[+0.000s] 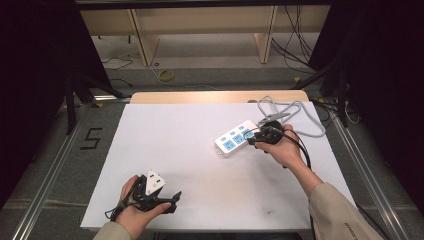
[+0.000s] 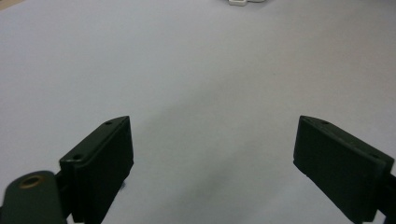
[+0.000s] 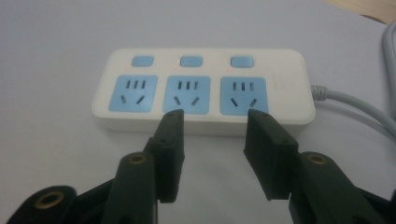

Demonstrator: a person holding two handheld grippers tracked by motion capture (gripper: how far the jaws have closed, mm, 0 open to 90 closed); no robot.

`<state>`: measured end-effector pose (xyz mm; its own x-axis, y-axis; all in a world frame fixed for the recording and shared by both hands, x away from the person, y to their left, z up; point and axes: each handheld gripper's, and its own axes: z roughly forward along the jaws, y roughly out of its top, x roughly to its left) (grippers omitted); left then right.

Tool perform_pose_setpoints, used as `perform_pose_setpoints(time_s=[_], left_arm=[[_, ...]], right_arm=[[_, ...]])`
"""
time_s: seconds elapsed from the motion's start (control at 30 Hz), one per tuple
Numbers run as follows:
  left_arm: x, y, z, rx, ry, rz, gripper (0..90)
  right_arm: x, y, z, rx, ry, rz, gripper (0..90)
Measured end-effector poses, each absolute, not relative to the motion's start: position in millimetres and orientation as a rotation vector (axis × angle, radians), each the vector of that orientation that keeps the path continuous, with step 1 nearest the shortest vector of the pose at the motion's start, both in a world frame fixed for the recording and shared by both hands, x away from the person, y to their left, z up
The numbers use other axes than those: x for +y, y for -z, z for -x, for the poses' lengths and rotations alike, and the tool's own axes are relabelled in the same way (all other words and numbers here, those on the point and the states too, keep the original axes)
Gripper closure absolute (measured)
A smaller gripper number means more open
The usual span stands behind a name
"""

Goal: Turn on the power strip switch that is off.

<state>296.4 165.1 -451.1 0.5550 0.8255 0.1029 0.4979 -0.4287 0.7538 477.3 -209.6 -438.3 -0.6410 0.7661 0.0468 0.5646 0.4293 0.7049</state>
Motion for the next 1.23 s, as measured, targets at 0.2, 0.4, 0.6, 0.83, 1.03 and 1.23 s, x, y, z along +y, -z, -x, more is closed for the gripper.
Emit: perform_pose_setpoints(time_s=[0.2,0.4,0.6,0.83,1.03,1.23], left_arm=[[165,451,-296,1.062,-0.619,-2.106,11.6],[166,451,-296,1.065,-0.616,-2.104,11.6],[165,451,-297,1.067,-0.616,-2.106,11.6],[165,451,-297,1.069,-0.617,-2.108,11.6],[165,451,-296,1.064,-0.617,-2.106,11.6],[164,450,-296,1.064,-0.609,-2.097,11.6]], right_arm=[[-223,435,-459,2.399,-1.065,-1.143,53.4],[-239,431,-433,2.385,-1.112,-1.136,49.5],[-254,431,-405,2.366,-1.154,-1.117,47.3],[-269,434,-377,2.348,-1.174,-1.094,45.2],[-284,443,-356,2.348,-1.172,-1.102,43.5],[-291,444,-346,2.333,-1.194,-1.102,41.2]])
